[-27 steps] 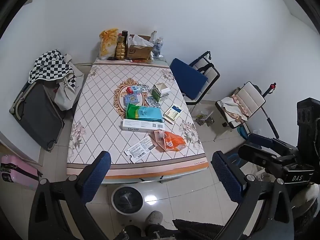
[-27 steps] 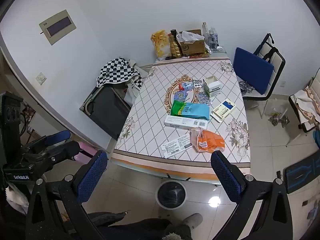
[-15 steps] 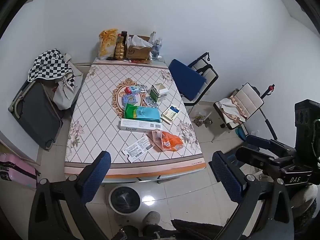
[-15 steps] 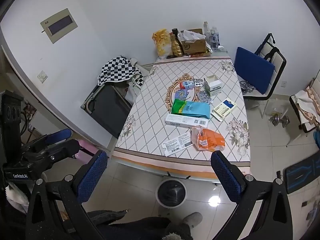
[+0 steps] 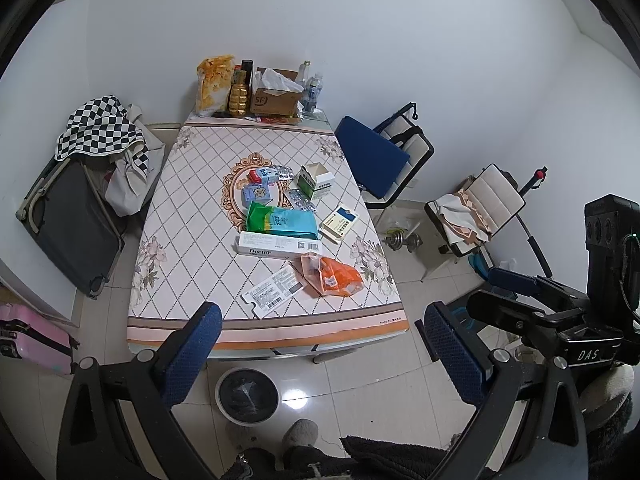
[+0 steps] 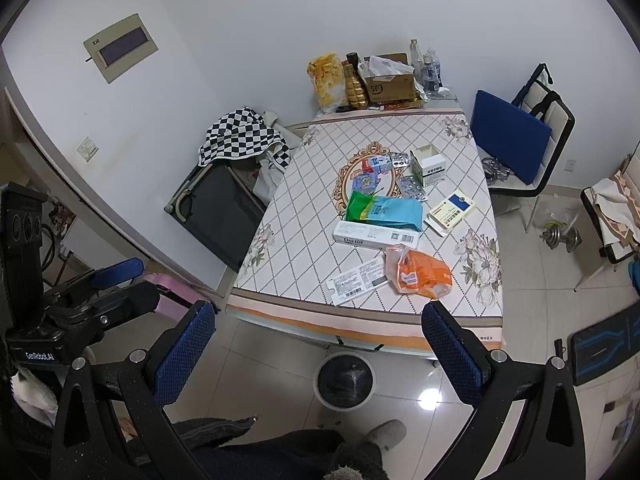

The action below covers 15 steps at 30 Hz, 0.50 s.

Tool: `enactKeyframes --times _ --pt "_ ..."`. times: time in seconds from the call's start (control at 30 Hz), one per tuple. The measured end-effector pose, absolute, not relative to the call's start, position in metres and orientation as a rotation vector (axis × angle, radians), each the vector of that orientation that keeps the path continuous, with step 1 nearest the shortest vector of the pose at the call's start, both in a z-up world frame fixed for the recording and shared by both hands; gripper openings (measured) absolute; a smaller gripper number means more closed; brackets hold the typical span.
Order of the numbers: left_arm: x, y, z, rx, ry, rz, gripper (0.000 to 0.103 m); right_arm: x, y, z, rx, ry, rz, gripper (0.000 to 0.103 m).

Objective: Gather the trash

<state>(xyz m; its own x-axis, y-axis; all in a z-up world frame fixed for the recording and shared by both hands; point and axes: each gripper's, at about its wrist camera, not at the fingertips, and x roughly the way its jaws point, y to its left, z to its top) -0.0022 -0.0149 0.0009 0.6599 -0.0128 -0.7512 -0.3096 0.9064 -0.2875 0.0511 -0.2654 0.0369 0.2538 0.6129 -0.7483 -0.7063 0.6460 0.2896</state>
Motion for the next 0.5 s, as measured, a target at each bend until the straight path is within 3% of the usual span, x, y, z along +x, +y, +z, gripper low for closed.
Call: enactKeyframes --times 0.5 --pt "-0.020 -0.019 -0.001 -0.430 0.834 0.168 0.103 0.044 -0.265 0.035 -0.117 0.971 0.908 0.103"
